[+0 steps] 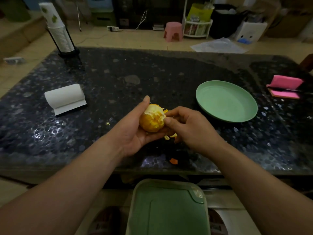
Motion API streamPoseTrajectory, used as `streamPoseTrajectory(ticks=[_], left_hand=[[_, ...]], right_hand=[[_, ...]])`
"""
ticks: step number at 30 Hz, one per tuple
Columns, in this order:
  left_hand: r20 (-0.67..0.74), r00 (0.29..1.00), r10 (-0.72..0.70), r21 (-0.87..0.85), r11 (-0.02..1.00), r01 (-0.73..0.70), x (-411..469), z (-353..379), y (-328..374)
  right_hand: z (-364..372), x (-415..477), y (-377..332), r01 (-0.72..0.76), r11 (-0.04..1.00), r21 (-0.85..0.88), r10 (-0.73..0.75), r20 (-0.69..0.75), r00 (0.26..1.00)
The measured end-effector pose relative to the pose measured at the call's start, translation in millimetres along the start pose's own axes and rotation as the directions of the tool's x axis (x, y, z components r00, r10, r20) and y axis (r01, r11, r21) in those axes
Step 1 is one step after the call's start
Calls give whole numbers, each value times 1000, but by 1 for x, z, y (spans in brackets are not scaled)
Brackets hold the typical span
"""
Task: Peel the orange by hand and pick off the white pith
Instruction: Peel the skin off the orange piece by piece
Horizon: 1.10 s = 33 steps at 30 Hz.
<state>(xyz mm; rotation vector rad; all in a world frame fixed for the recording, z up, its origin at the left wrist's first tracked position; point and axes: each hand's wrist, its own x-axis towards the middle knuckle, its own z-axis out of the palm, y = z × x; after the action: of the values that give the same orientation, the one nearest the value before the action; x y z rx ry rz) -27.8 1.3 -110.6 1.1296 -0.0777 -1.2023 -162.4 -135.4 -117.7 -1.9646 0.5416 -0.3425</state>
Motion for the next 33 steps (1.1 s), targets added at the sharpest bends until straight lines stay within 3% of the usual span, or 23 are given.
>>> streamPoseTrajectory(ticks=[9, 17, 26, 29, 33], left_hand=[[12, 1000, 6, 75, 997, -6, -4, 0, -2], [-31, 997, 71, 80, 994, -68, -4, 7, -11], [-30, 996, 82, 26, 996, -81, -7, 7, -6], [-8, 994, 105, 62, 993, -104, -8, 5, -4], [9, 994, 112, 226, 968, -112, -8, 2, -1]], right_hand=[[-3, -3, 1, 36, 994, -100, -32, 40, 999], [10, -7, -4, 44, 993, -108, -57, -119, 991], [14, -11, -14, -67, 964, 258, 91, -83, 992], [10, -11, -15, -32, 990, 140, 40, -58, 997], [9, -13, -11, 89, 992, -94, -104, -164, 981]])
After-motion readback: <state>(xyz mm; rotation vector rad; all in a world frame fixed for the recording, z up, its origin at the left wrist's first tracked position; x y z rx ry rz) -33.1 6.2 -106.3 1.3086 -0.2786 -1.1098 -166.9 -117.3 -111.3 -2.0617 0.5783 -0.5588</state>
